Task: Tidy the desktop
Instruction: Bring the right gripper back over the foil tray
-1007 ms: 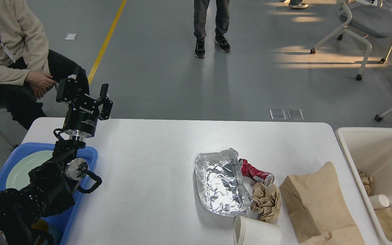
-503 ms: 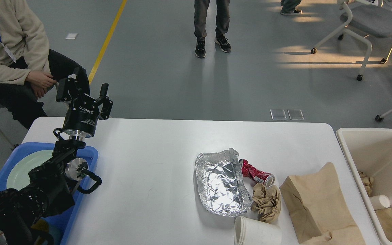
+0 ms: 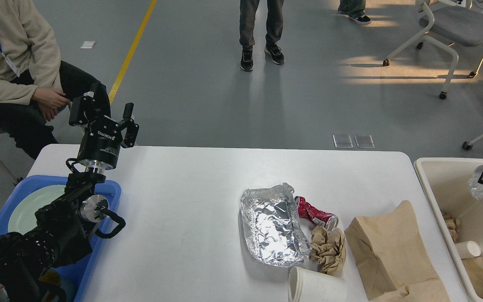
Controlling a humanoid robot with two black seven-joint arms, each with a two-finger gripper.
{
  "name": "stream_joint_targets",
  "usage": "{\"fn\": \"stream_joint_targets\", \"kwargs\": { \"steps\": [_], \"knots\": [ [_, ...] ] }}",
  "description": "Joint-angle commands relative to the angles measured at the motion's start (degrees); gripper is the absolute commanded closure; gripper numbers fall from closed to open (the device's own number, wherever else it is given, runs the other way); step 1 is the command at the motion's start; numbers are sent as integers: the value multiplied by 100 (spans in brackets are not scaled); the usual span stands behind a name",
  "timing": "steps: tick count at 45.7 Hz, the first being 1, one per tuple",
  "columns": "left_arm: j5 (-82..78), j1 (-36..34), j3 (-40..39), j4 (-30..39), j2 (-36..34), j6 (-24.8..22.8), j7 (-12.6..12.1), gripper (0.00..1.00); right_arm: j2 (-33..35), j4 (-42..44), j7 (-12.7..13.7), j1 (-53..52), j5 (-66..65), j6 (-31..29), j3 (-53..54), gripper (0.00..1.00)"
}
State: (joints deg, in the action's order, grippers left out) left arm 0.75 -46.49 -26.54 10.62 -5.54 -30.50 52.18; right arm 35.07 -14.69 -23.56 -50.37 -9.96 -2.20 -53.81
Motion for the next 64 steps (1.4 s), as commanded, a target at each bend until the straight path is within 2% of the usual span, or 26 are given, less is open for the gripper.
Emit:
{"fn": "stream_joint_targets", "kwargs": {
  "steps": [1, 4, 5, 15, 23, 33, 51, 56, 64],
  "knots": [
    [4, 0, 0, 1, 0, 0, 3, 4, 18, -43, 1, -16, 12, -18, -16, 16],
    [4, 0, 0, 1, 0, 0, -6, 4, 9, -87, 1, -51, 3, -79, -33, 1],
    [-5, 0, 0, 1, 0, 0, 3, 4, 9, -104, 1, -60, 3, -105, -60, 0],
    [4, 0, 0, 1, 0, 0, 3, 4, 175, -649, 1, -551, -50, -386, -419, 0],
    [-5, 0, 0, 1, 0, 0, 3, 4, 378, -1290, 1, -1851, -67, -1247, -1254, 0],
    [-5, 0, 0, 1, 9, 0, 3, 4, 238, -2064, 1, -3890, -94, -2513, -2476, 0],
    [4, 0, 0, 1, 0, 0, 3, 4, -1502, -2547, 9, -5825, -120, -3805, -2908, 0],
    [-5, 0, 0, 1, 0, 0, 3, 4, -2046, -2793, 1, -6308, -120, -4034, -2829, 0],
    [-5, 0, 0, 1, 9, 0, 3, 4, -2803, -3207, 1, -6652, -103, -4061, -2583, 0]
  ]
}}
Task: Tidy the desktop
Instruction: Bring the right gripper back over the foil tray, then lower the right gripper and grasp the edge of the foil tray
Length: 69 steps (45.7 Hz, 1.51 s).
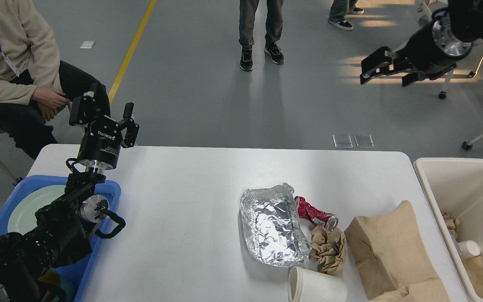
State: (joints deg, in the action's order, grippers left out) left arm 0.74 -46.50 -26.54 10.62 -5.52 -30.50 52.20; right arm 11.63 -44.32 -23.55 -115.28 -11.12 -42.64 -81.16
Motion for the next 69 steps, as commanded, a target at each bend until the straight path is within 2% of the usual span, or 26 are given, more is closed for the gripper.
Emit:
{"fn": "stream_joint_targets", "kwargs": {
  "steps": [1, 16, 22, 29, 34, 39, 69],
  "knots": [
    [5, 0, 0, 1, -1, 0, 1, 4, -538, -279, -1, -171, 22, -16, 171, 0],
    [5, 0, 0, 1, -1, 0, 1, 4, -1575, -490, 8, 5, 83, 54, 584, 0],
    [5, 0, 0, 1, 7, 0, -8, 4, -1856, -446, 17, 435, 110, 151, 672, 0],
    [-4, 0, 0, 1, -1, 0, 1, 4, -2120, -402, 17, 1226, 119, 809, 699, 0],
    [-4, 0, 0, 1, -1, 0, 1, 4, -2156, -385, 17, 1683, 145, 1363, 681, 0],
    [5, 0, 0, 1, -1, 0, 1, 4, -2147, -192, 25, 2131, 154, 1654, 672, 0],
    [-4, 0, 0, 1, -1, 0, 1, 4, -2033, 1074, 26, 4065, 171, 2084, 540, 0]
  ]
}}
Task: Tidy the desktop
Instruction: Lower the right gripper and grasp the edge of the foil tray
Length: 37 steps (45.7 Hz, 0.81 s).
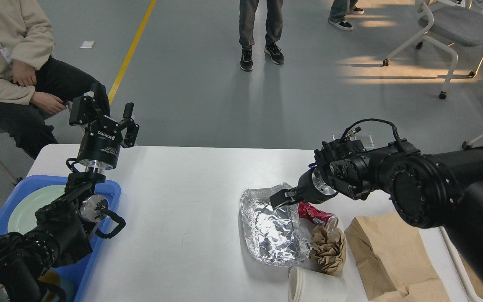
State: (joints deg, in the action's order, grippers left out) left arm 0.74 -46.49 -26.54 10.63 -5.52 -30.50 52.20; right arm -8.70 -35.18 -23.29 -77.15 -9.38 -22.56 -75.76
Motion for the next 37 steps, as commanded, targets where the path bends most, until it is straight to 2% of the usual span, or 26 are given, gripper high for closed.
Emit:
{"fn": "stream_joint_targets", "kwargs": {
  "steps": [1, 9, 11, 17, 23, 28, 37],
  "knots": [
    [-4, 0, 0, 1, 7, 0, 1, 4, 0, 169, 0, 297, 6, 103, 0, 0],
    [-4, 0, 0, 1, -1, 0, 1, 4, 123, 178, 0, 534, 6, 463, 8, 0],
    [-4, 0, 0, 1, -1, 0, 1, 4, 141, 178, 0, 570, 6, 551, 0, 3],
    [5, 0, 0, 1, -1, 0, 1, 4, 264, 178, 0, 622, 15, 595, -18, 35],
    [5, 0, 0, 1, -1, 0, 1, 4, 299, 170, 44, 702, 15, 560, -18, 78],
    [-4, 0, 0, 1, -1, 0, 1, 4, 299, 170, 79, 719, 15, 516, -18, 100],
    [5, 0, 0, 1, -1, 0, 1, 4, 316, 152, 79, 710, 15, 384, -18, 100]
  ]
}}
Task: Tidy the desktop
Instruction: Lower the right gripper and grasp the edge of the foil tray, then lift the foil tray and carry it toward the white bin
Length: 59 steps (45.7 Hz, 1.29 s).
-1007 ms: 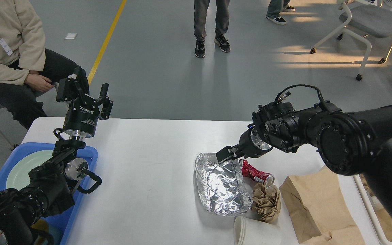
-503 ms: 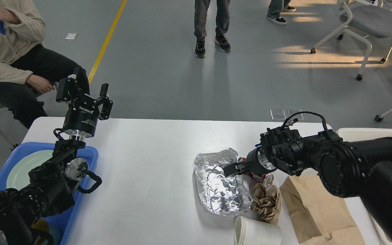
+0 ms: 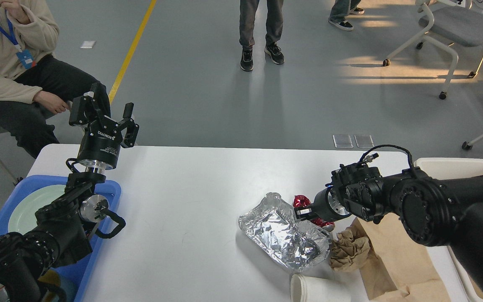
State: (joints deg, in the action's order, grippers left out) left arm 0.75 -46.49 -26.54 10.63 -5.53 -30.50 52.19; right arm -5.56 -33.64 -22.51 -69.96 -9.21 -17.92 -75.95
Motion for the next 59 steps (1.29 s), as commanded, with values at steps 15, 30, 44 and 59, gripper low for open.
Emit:
{"fn": "stream_joint_targets", "kwargs": {
  "steps": [15, 30, 44, 59],
  "knots": [
    [4, 0, 0, 0, -1, 0, 1, 4, 73, -37, 1, -193, 16, -352, 10, 100],
    [-5, 0, 0, 0, -1, 0, 1, 4, 380, -116, -17, -1404, 34, -2574, 45, 100],
    [-5, 0, 0, 0, -1, 0, 1, 4, 732, -617, -61, -3286, 25, -3708, 18, 100],
    [4, 0, 0, 0, -1, 0, 1, 4, 828, -626, -43, -4447, -1, -3708, -297, 100]
  ]
}}
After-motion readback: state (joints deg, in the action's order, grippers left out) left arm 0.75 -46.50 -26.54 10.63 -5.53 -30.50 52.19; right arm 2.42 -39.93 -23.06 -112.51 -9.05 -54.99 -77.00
